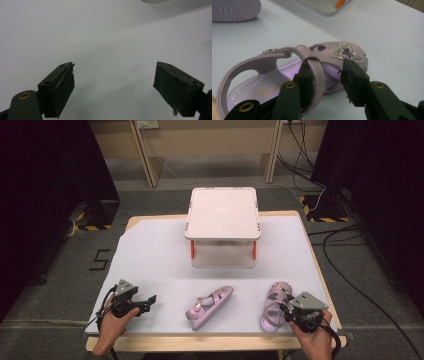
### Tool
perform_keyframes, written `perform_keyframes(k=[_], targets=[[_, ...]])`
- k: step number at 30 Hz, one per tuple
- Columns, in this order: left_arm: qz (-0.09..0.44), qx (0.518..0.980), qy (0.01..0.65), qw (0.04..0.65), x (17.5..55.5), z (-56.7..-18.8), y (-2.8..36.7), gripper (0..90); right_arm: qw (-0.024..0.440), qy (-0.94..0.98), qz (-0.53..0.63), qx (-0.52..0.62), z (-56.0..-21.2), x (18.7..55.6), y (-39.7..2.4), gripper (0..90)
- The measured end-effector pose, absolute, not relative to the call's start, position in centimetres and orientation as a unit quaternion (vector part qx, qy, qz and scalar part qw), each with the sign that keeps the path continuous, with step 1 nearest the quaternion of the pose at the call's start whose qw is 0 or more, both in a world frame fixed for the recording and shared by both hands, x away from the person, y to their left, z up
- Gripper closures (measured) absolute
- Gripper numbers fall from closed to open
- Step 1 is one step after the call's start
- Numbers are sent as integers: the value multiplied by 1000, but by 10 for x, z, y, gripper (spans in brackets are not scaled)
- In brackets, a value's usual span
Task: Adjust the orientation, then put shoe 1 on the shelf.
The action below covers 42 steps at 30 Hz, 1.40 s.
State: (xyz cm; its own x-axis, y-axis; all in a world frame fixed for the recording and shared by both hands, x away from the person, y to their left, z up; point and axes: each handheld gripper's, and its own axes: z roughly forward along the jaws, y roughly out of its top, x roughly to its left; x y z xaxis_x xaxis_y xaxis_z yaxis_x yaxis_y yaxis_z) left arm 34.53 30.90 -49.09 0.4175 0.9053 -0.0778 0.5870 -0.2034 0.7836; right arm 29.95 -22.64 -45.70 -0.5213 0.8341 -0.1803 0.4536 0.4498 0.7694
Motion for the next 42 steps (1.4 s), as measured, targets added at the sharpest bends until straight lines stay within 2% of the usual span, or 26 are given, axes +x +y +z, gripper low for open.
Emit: perform_keyframes(k=[5,7,12,20,42], targets=[[206,749,496,388,344,-491,308,162,269,802,350,402,-457,300,-227,682],[206,748,497,389,345,-491,308,162,270,804,351,396,-456,299,-227,745],[208,750,496,387,345,-490,308,163,275,805,358,386,-455,299,-227,794],[208,751,494,386,344,-490,308,163,296,789,382,379,-443,298,-230,801],[207,751,495,386,344,-491,307,163,291,771,433,366,-413,319,-228,801]])
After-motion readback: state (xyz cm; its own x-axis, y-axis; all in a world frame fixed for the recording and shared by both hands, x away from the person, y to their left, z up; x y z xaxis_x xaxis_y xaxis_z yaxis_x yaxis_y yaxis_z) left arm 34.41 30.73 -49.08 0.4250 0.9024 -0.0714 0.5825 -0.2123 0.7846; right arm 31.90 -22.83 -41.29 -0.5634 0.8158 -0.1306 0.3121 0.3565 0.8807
